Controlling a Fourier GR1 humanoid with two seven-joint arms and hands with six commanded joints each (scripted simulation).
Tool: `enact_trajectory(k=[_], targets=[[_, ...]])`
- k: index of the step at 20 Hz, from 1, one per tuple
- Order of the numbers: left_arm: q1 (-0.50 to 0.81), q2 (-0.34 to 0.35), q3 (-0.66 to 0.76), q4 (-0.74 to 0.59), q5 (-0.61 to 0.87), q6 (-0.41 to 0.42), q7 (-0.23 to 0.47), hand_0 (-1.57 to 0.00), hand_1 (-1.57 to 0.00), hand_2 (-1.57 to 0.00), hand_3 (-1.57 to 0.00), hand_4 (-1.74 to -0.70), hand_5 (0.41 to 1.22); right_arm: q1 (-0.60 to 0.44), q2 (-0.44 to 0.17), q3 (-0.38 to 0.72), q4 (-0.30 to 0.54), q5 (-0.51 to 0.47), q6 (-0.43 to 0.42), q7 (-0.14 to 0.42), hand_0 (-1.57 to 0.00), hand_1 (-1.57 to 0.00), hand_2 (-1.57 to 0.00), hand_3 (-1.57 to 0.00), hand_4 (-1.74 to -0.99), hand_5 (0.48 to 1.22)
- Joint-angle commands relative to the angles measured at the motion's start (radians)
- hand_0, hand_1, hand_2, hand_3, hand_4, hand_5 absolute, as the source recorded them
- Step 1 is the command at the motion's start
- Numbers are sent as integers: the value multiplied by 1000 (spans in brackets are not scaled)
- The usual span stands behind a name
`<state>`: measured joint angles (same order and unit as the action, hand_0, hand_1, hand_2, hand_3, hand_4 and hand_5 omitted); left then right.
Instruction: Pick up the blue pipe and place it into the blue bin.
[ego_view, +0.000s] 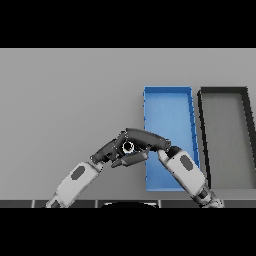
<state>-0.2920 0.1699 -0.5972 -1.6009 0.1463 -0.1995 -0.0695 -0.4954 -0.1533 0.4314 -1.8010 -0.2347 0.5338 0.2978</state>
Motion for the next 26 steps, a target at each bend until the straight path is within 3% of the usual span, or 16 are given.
enact_trajectory(k=[1, 4, 5, 6, 8, 10, 11, 15, 17, 21, 24, 26], targets=[[-18, 0, 0, 18, -13, 6, -2, -1480, -1454, -1474, -550, -1727, 1216, 6, 5, 3, -2, 25, 2, -16, -1477, -1479, -1479, -1446, -1465, 1086], [-34, 12, -12, 31, -28, 14, -15, -1499, -1356, -1521, -505, -1734, 1219, 36, 25, -4, -15, 12, 22, 10, -1523, -1524, -1524, -1507, -1473, 1152], [-37, 11, -19, 36, -32, 9, -39, -1426, -1220, -1350, -531, -1637, 1219, 40, 30, -10, -24, -7, 33, 27, -1533, -1533, -1533, -1520, -1474, 1166], [-36, 18, -30, 43, -45, 4, -76, -1407, -1190, -1242, -518, -1544, 1219, 45, 36, -16, -34, -11, 36, 46, -1540, -1541, -1541, -1530, -1477, 1177], [-40, 33, -30, 36, -38, -27, -56, -979, -802, -819, -332, -1343, 1220, 51, 40, -20, -48, 6, 55, 31, -1551, -1552, -1552, -1545, -1480, 1193], [-45, 38, -29, 33, -51, -65, -8, -626, -513, -524, -212, -1179, 1213, 60, 63, -17, -46, 32, 56, 37, -1558, -1559, -1559, -1554, -1481, 1203], [-50, 37, -24, 36, -67, -73, -2, -501, -410, -419, -170, -1110, 1184, 57, 69, -29, -48, 22, 58, 49, -1561, -1561, -1561, -1558, -1482, 1206], [-45, 39, -8, 49, -108, -68, -10, -205, -167, -171, -69, -912, 901, 71, 102, -43, -55, 27, 85, 55, -1567, -1567, -1567, -1566, -1484, 1215], [-46, 39, -9, 43, -113, -53, 37, -131, -107, -109, -44, -854, 794, 81, 117, -50, -55, 38, 89, 56, -1568, -1568, -1568, -1567, -1484, 1217], [-40, 42, -1, 62, -107, -50, 18, -53, -43, -44, -17, -830, 659, 82, 139, -63, -62, 66, 90, 38, -1570, -1570, -1570, -1570, -1485, 1219], [-21, 38, 8, 50, -77, -41, 102, -27, -22, -22, -8, -865, 616, 96, 148, -69, -60, 74, 101, 25, -1570, -1570, -1570, -1570, -1490, 1220], [-8, 38, 3, 27, -72, -33, 134, -17, -13, -14, -5, -880, 605, 77, 169, -93, -55, 14, 90, 71, -1571, -1571, -1571, -1571, -1492, 1220]])
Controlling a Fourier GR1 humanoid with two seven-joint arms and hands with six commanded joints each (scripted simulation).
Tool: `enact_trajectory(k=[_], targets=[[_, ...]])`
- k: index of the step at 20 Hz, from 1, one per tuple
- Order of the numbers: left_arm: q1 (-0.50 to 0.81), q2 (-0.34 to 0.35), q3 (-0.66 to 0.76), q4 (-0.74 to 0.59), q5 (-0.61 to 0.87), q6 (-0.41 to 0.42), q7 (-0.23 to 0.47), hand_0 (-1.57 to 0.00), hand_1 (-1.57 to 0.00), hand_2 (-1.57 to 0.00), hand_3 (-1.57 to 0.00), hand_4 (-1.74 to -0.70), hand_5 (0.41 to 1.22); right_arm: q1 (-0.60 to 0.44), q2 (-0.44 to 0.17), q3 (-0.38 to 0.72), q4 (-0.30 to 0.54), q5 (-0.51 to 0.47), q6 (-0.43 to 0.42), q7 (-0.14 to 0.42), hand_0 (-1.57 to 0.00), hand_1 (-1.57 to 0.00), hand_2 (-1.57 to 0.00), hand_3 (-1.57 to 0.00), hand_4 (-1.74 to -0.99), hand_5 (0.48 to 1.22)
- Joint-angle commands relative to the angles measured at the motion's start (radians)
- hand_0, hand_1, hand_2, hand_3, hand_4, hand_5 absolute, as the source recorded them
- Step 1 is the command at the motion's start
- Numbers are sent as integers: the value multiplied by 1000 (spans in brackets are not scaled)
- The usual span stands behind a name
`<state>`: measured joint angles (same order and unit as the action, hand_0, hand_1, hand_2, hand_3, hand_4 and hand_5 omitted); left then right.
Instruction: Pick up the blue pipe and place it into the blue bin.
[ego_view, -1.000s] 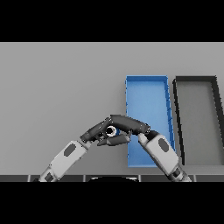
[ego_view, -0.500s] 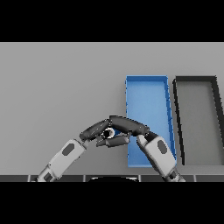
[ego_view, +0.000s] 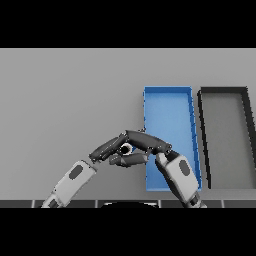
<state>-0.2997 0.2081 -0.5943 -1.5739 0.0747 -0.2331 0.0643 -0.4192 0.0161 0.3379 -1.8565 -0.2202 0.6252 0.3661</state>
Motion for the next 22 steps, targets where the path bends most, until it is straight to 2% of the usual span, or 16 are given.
enact_trajectory(k=[1, 2, 3, 4, 5, 7, 9, 11, 13, 15, 18, 22], targets=[[9, 0, -6, -2, -13, 9, -6, -13, -11, -11, -4, -881, 593, 12, 10, -4, -9, -65, -8, 44, -1571, -1571, -1571, -1571, -1492, 1221], [2, 1, -5, 2, -18, 10, 3, -10, -8, -8, -3, -878, 572, -23, 28, -26, 5, -147, -32, 104, -1571, -1571, -1571, -1571, -1492, 1221], [2, 3, -1, 4, -14, 10, 6, -8, -6, -7, -2, -876, 555, -43, 28, -48, 9, -207, -48, 135, -1571, -1571, -1571, -1571, -1492, 1221], [10, 2, -6, -1, -18, 14, 12, -6, -5, -5, -1, -873, 543, -58, 37, -54, -10, -278, -86, 194, -1571, -1571, -1571, -1571, -1493, 1221], [13, 7, -9, -3, -20, 10, 8, -5, -4, -4, -1, -870, 535, -79, 29, -69, -26, -331, -114, 229, -1571, -1571, -1571, -1571, -1494, 1221], [14, 9, -8, -4, -17, 6, 14, -3, -2, -2, 0, -865, 523, -149, -4, -75, -25, -394, -184, 239, -1571, -1571, -1571, -1571, -1493, 1221], [7, 3, -10, 0, -19, 8, 23, -1, -1, -1, 0, -865, 509, -238, -64, -91, -15, -444, -263, 241, -1571, -1571, -1571, -1571, -1492, 1221], [10, -2, -14, -2, -20, 8, 13, -1, 0, 0, 0, -863, 498, -325, -110, -135, -19, -490, -295, 238, -1571, -1571, -1571, -1571, -1494, 1221], [7, 15, -6, -12, -12, -2, 9, 0, 0, 0, 1, -867, 486, -429, -131, -175, 23, -484, -288, 200, -1571, -1571, -1571, -1571, -1495, 1221], [15, 12, -11, -22, -10, -1, 9, 0, 0, 0, 1, -866, 484, -505, -165, -241, 70, -482, -336, 187, -1571, -1571, -1571, -1571, -1496, 1221], [14, 16, -8, -20, -11, 1, 26, 1, 1, 1, 1, -856, 484, -553, -216, -318, 168, -411, -365, 150, -1571, -1571, -1571, -1571, -1498, 1221], [25, 29, -10, -34, -28, 13, 30, 1, 1, 1, 1, -835, 474, -548, -283, -409, 328, -312, -360, 149, -1571, -1571, -1571, -1571, -1498, 1221]])
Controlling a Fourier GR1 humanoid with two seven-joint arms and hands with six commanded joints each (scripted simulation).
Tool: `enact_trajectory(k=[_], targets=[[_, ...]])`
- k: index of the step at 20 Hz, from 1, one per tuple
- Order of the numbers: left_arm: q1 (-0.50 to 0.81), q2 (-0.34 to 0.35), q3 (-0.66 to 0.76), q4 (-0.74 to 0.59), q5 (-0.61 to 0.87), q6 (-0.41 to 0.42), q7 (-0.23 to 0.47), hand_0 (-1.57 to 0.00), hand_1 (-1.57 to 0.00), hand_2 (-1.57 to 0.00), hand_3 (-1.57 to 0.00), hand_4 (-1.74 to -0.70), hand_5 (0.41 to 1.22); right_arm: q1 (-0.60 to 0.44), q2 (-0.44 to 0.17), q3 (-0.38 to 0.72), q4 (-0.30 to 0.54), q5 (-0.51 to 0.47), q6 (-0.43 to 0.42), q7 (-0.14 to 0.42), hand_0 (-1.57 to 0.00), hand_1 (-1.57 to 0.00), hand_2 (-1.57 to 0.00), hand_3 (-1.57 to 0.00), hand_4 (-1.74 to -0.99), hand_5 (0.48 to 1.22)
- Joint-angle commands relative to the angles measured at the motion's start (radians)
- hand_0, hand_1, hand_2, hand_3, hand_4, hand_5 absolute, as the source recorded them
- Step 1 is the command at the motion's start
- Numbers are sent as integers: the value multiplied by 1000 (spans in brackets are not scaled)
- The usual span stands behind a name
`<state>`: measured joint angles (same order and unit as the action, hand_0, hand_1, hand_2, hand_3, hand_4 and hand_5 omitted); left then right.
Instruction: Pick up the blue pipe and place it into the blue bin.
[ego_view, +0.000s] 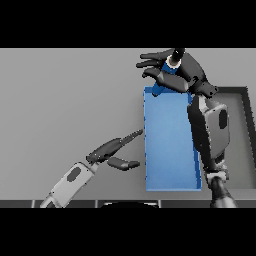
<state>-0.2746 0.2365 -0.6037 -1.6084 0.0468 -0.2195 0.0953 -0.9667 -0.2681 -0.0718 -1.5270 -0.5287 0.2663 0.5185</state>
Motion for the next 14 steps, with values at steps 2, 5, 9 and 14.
enact_trajectory(k=[2, 5, 9, 14], targets=[[9, 7, -2, -6, -10, 7, -3, 1, 1, 1, 1, -827, 467, 50, -18, -40, 41, 6, 7, 11, -1571, -1571, -1571, -1571, -1499, 1221], [2, 10, 10, -4, -9, 13, 5, 1, 1, 1, 1, -825, 461, 126, -28, -83, 90, 63, -6, 24, -1571, -1571, -1571, -1571, -1499, 1221], [-6, 23, 21, -1, 2, 0, 3, 1, 1, 1, 1, -827, 464, 266, -13, -105, 96, 117, -17, 77, -1571, -1571, -1571, -1571, -1499, 1221], [12, 15, 1, -12, -7, 1, 5, 1, 1, 1, 1, -829, 470, 424, -43, -44, 125, 156, -127, 91, -1571, -1571, -1571, -1571, -1499, 1221]])
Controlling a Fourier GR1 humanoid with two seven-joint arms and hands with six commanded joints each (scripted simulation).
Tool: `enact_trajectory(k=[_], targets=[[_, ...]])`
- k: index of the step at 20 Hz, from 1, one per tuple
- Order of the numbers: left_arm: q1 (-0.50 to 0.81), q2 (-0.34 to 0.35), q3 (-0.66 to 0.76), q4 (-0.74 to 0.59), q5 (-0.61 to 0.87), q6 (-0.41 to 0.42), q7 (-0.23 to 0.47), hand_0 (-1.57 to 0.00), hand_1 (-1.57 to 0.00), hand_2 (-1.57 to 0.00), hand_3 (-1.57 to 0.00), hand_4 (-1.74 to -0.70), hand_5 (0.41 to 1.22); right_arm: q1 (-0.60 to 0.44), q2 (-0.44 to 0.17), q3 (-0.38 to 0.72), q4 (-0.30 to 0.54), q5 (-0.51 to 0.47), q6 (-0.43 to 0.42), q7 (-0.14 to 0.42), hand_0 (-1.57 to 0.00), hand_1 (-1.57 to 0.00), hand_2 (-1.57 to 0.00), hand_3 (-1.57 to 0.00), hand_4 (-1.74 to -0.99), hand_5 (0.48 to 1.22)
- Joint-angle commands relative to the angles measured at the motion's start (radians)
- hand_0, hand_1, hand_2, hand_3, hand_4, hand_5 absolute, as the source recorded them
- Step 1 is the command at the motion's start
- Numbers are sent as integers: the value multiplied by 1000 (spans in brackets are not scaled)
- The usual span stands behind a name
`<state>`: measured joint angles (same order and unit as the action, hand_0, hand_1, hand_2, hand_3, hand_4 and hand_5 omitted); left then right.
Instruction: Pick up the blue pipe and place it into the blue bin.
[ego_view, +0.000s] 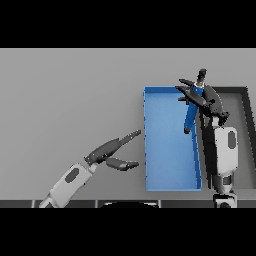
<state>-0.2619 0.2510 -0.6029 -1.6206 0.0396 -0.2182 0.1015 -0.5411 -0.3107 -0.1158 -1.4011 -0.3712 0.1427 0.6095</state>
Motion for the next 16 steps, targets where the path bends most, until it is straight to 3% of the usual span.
enact_trajectory(k=[1, 2, 3, 6, 8, 9, 11, 13, 16], targets=[[-5, -1, 2, -2, 1, 2, 3, 1, 1, 1, 1, -828, 470, 26, -26, 33, 2, -11, -26, 0, -1571, -1571, -1571, -1351, -1548, 1221], [-1, 1, 1, -3, -1, 3, 2, 1, 1, 1, 1, -826, 470, 60, -45, 68, -8, -23, -42, 0, -1571, -1571, -1571, -1080, -1586, 1221], [0, -1, 1, -2, -2, 6, 0, 1, 1, 1, 1, -827, 471, 78, -70, 110, 1, -28, -55, 0, -1571, -1571, -1571, -1178, -1569, 1221], [-2, 2, 1, -13, 2, 4, 12, 1, 1, 1, 1, -826, 475, 132, -132, 231, 14, -69, -108, 0, -1571, -1571, -1571, -693, -1653, 1205], [4, 1, -1, -14, 1, 6, 14, 1, 1, 1, 1, -827, 474, 139, -199, 344, 48, -148, -193, 0, -1571, -1571, -1571, -1009, -1583, 1199], [6, -4, -6, -11, -1, 7, 18, 1, 1, 1, 1, -829, 474, 131, -234, 406, 74, -222, -255, 0, -1465, -1382, -1333, -807, -1534, 1190], [3, -5, -5, -12, -5, 9, 8, 1, 1, 1, 1, -829, 476, 101, -310, 526, 92, -387, -316, 0, -937, -884, -853, -516, -1404, 1159], [-1, -13, -9, -9, -14, 17, 14, 1, 1, 1, 1, -828, 476, 56, -375, 637, 88, -515, -369, 0, -599, -566, -545, -330, -1302, 1182], [11, -3, -10, -22, -6, 12, 13, 1, 1, 1, 1, -829, 477, 14, -442, 725, 48, -457, -297, -16, -306, -289, -279, -169, -1215, 1044]])
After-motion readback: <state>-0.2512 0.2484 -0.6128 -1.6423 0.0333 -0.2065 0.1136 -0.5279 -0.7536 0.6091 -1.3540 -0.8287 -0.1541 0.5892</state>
